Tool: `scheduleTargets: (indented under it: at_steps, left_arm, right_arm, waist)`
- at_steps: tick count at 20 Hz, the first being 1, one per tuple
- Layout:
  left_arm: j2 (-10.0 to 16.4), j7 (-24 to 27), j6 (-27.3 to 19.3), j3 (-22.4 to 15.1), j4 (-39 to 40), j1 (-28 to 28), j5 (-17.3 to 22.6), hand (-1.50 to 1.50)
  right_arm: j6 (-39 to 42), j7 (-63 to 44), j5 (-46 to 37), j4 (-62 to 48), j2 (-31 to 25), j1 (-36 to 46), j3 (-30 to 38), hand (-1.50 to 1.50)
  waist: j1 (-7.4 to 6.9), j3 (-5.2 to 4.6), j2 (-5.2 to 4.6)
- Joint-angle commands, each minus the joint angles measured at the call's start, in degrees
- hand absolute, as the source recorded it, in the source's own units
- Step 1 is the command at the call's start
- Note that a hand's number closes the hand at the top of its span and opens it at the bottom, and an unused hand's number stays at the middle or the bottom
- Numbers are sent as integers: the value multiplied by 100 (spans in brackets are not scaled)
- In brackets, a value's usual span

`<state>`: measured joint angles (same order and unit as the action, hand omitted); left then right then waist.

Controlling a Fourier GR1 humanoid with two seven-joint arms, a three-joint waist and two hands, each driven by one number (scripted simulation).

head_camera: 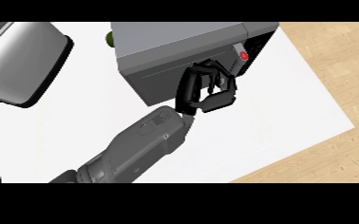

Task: Pick up the milk, place it into the microwave and close the microwave

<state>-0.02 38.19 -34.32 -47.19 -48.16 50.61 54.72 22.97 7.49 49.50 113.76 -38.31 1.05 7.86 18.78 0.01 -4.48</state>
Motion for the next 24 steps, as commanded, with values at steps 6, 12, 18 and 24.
scheduleTargets:
  at_steps: [6, 12, 18, 24]
  left_arm:
    - [2, -37, 180, 161, 576, 484, 255, 150]
    - [2, 57, 222, 72, 677, 428, 379, 150]
    - [2, 173, 161, 20, 661, 542, 470, 150]
    - [2, 250, 175, -4, 702, 610, 560, 150]
  right_arm:
    - [152, -72, 304, -10, -124, 134, 76, -150]
    - [307, -221, 567, 86, -253, 177, 5, -150]
    - [415, -295, 750, -2, -338, 266, -6, -150]
    - [467, -329, 909, -76, -407, 282, 75, -150]
  waist:
    - [58, 4, -96]
    - [64, -8, -76]
    - [49, -1, -98]
    - [93, 5, -101]
